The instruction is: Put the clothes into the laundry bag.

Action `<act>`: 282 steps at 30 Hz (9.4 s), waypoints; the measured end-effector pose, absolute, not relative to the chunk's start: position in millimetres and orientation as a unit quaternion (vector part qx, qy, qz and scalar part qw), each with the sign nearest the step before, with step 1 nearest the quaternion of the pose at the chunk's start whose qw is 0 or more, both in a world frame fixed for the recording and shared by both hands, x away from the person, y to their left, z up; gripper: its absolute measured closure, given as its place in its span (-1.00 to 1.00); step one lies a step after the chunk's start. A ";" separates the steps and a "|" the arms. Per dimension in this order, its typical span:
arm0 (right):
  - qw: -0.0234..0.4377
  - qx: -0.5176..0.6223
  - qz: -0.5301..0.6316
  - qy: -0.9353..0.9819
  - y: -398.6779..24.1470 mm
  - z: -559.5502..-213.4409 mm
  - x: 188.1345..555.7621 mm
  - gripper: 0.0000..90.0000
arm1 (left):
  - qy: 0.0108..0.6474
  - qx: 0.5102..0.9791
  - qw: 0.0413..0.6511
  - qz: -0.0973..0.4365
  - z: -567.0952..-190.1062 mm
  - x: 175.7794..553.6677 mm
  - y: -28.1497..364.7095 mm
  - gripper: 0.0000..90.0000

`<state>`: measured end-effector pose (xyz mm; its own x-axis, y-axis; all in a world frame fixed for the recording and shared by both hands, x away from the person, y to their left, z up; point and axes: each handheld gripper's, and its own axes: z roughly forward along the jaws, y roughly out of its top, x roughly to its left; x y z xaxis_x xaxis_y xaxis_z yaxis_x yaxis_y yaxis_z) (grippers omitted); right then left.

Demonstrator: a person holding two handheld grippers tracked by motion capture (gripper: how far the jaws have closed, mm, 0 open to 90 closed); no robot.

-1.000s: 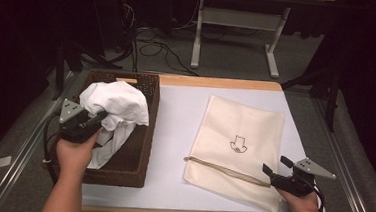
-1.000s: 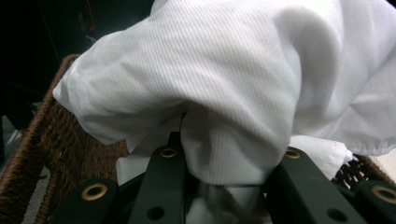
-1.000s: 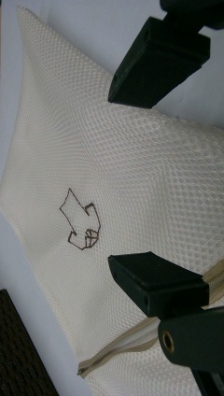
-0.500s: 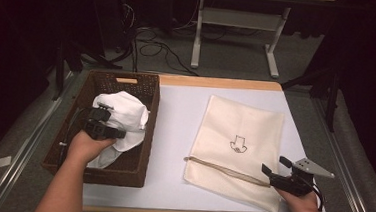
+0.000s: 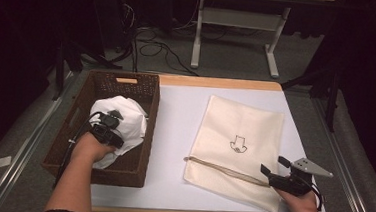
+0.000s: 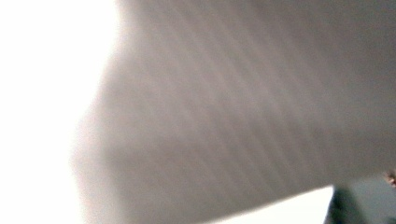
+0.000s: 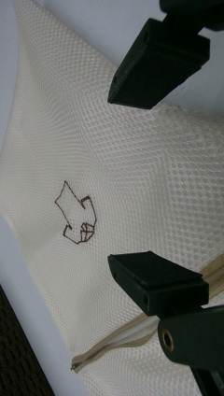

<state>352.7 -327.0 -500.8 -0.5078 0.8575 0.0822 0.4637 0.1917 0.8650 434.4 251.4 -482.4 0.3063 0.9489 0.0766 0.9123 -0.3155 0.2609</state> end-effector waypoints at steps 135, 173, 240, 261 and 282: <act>0.226 0.449 0.463 0.729 -331.4 -500.2 352.5 -0.53 | 0.358 0.670 0.496 0.420 -347.6 344.1 174.8 0.68; 0.230 0.430 0.473 0.733 -327.3 -496.1 349.3 -0.44 | 0.282 0.740 0.514 0.330 -406.5 298.7 90.9 0.67; 0.173 0.326 0.343 0.864 -255.5 -509.8 360.8 0.99 | 0.305 0.720 0.550 0.294 -446.1 269.0 104.5 0.67; 0.203 0.346 0.428 0.810 -239.5 -478.2 371.3 0.99 | 0.254 0.717 0.584 0.282 -427.9 242.1 98.6 0.67; 0.219 0.352 0.451 0.790 -242.4 -467.3 377.5 0.99 | 0.234 0.752 0.572 0.229 -446.1 232.3 82.2 0.67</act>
